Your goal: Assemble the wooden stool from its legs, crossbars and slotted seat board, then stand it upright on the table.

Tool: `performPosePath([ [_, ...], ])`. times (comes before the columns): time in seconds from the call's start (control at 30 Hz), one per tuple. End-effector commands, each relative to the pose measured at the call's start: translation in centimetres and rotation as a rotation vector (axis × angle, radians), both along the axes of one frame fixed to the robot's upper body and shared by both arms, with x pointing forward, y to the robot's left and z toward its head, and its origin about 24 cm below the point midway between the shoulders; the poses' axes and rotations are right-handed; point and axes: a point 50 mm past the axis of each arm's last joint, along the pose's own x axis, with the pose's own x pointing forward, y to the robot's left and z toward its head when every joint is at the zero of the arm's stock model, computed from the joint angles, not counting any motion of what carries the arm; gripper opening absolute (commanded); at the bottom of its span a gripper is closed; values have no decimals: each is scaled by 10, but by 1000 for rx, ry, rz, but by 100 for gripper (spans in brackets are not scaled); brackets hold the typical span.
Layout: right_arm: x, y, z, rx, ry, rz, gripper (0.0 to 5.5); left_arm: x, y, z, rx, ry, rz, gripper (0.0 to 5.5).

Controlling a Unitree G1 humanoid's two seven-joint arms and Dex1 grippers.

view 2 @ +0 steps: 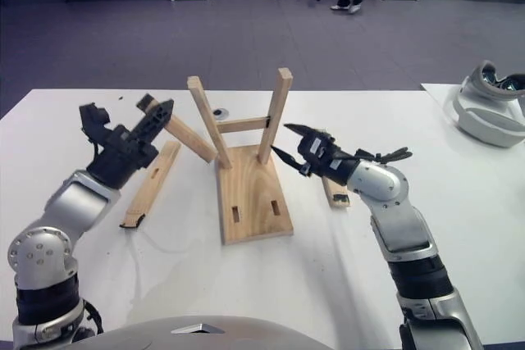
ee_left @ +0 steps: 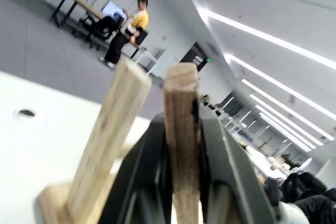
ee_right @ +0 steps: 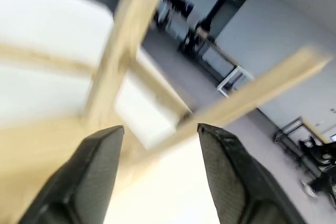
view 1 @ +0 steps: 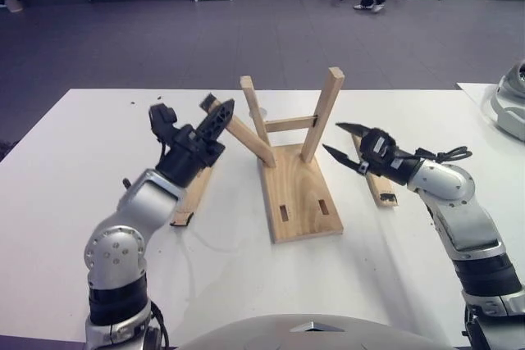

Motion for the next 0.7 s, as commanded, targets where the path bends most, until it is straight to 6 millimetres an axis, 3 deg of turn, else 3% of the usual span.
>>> performPosePath([
  [0.03, -15, -4, -45, -228, 131, 53, 261, -7, -6, -13, 4, 44, 25, 41],
  [0.27, -4, -19, -29, -87, 69, -128, 261, -7, -9, -36, 32, 151, 93, 41],
  [0.47, -9, -26, -41, -82, 115, -154, 261, -4, 7, -33, 25, 108, 182, 41],
  [0.7, -14, -23, -57, -69, 130, -175, 261, 18, 83, -48, 438, 36, 444, 41],
])
